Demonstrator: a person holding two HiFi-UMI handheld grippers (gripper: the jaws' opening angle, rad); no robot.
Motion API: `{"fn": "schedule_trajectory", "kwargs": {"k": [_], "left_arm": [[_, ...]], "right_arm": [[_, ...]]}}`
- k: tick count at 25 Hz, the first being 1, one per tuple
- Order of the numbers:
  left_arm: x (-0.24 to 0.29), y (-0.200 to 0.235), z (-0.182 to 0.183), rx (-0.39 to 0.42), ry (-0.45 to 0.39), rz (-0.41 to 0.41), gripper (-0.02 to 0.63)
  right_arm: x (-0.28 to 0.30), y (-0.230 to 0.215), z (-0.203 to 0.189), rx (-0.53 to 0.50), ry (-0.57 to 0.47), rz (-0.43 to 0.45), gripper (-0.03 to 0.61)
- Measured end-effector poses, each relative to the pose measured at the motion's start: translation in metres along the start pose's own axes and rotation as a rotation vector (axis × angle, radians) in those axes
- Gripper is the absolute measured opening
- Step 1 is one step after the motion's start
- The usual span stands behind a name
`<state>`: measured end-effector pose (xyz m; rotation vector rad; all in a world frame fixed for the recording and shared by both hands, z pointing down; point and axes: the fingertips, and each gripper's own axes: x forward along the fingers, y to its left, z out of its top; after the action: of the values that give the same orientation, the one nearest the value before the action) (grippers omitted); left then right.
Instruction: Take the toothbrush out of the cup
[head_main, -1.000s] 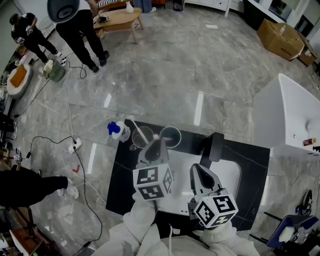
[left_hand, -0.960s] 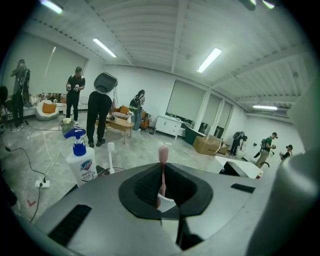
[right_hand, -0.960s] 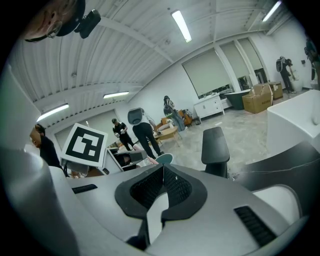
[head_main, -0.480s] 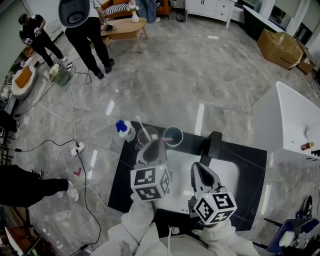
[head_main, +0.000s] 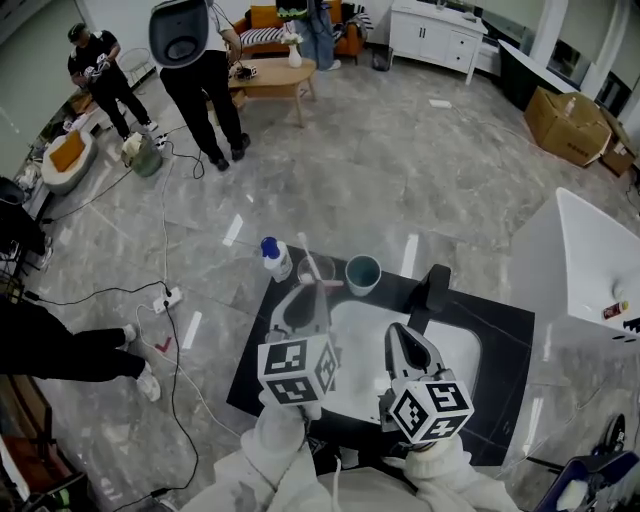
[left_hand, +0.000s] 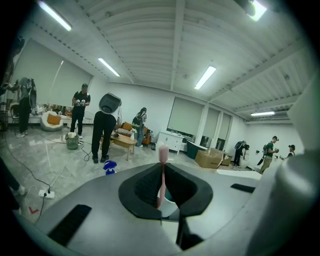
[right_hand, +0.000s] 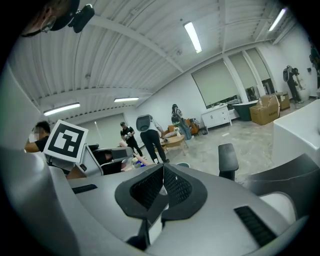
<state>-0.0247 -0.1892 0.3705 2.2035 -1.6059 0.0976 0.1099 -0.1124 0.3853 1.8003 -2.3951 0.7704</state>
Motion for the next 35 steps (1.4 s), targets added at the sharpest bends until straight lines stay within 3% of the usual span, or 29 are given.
{"fn": "schedule_trajectory", "kwargs": {"k": [9, 16, 26, 35], "left_arm": [[-0.055, 0.018, 0.017, -0.015, -0.056, 0.019, 0.021], [-0.099, 0.055, 0.006, -0.032, -0.054, 0.096, 0.021], [-0.159, 0.107, -0.013, -0.063, -0.014, 0.224, 0.021], [-0.184, 0.134, -0.060, -0.104, 0.099, 0.288, 0.021]], "right_arm": [[-0.017, 0.031, 0.002, -0.032, -0.012, 0.036, 0.023], [-0.016, 0.059, -0.012, -0.060, 0.015, 0.086, 0.023], [-0.004, 0.117, -0.029, -0.093, 0.068, 0.201, 0.023], [0.007, 0.134, -0.061, -0.102, 0.136, 0.245, 0.023]]}}
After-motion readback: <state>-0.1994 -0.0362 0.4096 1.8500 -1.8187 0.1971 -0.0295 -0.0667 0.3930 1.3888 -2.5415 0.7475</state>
